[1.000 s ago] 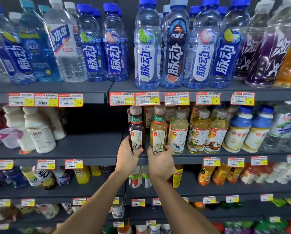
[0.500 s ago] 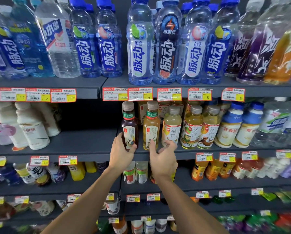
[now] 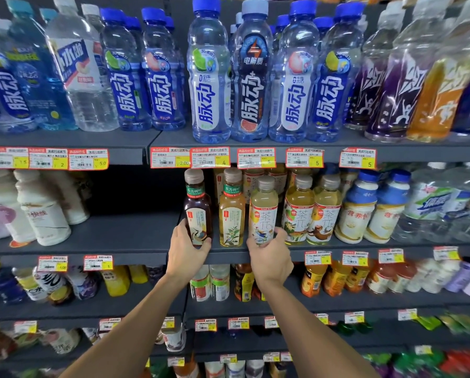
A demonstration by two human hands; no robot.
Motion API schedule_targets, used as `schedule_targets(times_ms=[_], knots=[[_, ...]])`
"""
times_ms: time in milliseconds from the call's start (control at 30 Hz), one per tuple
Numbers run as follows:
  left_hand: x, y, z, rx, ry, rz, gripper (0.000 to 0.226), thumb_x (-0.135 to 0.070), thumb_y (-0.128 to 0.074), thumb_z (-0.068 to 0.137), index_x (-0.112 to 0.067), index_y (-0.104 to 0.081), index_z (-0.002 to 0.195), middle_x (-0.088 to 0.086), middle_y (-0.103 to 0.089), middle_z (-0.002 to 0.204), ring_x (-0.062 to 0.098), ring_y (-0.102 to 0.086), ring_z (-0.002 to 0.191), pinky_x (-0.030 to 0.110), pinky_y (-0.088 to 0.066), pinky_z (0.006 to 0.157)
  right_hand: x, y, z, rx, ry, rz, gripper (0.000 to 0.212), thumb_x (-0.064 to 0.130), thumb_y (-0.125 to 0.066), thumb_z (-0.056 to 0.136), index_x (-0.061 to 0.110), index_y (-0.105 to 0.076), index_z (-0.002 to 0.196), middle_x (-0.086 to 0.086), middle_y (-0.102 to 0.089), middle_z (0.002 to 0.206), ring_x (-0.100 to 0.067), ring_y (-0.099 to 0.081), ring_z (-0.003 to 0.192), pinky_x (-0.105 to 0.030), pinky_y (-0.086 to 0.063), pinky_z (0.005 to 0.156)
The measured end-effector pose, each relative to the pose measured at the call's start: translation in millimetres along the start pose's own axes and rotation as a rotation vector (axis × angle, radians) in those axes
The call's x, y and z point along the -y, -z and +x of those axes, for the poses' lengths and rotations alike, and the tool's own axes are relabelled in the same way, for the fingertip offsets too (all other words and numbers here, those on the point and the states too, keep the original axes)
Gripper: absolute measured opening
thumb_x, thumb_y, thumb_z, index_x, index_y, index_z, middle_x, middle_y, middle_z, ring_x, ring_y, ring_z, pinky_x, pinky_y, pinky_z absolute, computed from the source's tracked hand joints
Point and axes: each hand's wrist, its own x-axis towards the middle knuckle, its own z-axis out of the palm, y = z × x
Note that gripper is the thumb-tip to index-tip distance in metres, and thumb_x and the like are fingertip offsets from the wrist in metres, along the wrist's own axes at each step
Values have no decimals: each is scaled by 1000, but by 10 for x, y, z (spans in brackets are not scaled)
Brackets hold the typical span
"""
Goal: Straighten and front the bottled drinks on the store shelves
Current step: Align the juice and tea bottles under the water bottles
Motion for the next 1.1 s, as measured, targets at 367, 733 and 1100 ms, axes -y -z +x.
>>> schedule_targets(times_ms=[367, 733, 1100], knots=[[-34, -43, -13, -32, 23, -7, 63, -29, -76, 82, -22, -44, 137, -3, -53, 126, 9, -48, 110, 32, -43, 91, -201, 436, 247, -192, -137, 109, 78, 60, -66, 87, 18, -36, 145, 8, -65, 85, -16, -61, 78, -32, -42, 68], [-63, -57, -24, -47, 43, 16, 65, -27, -76, 83, -18, -43, 139, 1, -53, 128, 18, -52, 118, 36, -44, 95, -159, 411, 343, -136, -143, 45, 74, 49, -72, 88, 16, -37, 143, 2, -68, 88, -29, -68, 88, -40, -47, 76], [-62, -70, -26, -54, 43, 5, 65, -28, -77, 82, -19, -44, 138, 0, -54, 126, 18, -52, 117, 40, -46, 97, -273, 478, 406, -125, -37, 40, 64, 55, -74, 82, 21, -46, 128, 16, -56, 64, -12, -57, 68, -32, -39, 66]])
